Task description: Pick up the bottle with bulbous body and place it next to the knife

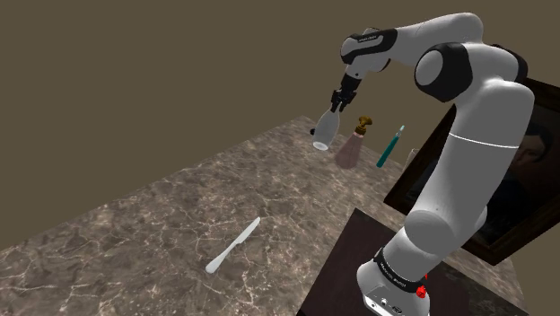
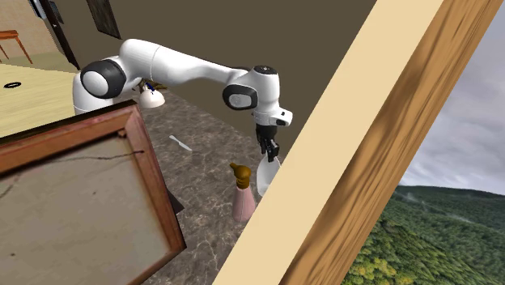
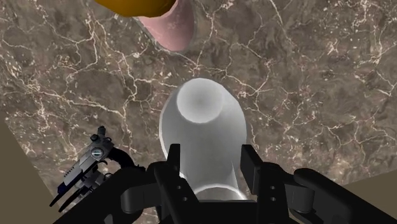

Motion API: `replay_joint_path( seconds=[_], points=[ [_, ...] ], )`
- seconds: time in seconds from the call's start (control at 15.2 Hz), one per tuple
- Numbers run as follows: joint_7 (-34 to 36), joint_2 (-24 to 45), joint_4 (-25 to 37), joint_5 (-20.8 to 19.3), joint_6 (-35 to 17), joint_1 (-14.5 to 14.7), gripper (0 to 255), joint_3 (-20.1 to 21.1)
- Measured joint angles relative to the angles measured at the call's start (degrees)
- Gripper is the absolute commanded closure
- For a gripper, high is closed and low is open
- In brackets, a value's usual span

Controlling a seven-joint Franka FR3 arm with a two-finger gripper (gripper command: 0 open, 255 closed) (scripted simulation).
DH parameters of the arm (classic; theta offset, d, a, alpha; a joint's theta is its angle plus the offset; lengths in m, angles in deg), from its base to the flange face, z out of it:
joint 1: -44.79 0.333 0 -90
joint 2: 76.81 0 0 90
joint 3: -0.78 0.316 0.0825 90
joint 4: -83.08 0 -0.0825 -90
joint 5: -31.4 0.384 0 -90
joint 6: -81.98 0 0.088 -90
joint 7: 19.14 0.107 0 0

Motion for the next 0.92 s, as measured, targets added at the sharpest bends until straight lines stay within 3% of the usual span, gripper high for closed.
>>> replay_joint_path(
  seconds=[0.4, 0.92],
  points=[
    [1.02, -1.4, 2.48, -0.84, 3.7, 0.43, 255, -0.09],
    [11.26, -12.11, -4.25, -6.41, 6.19, 7.02, 255, 2.68]
  ],
)
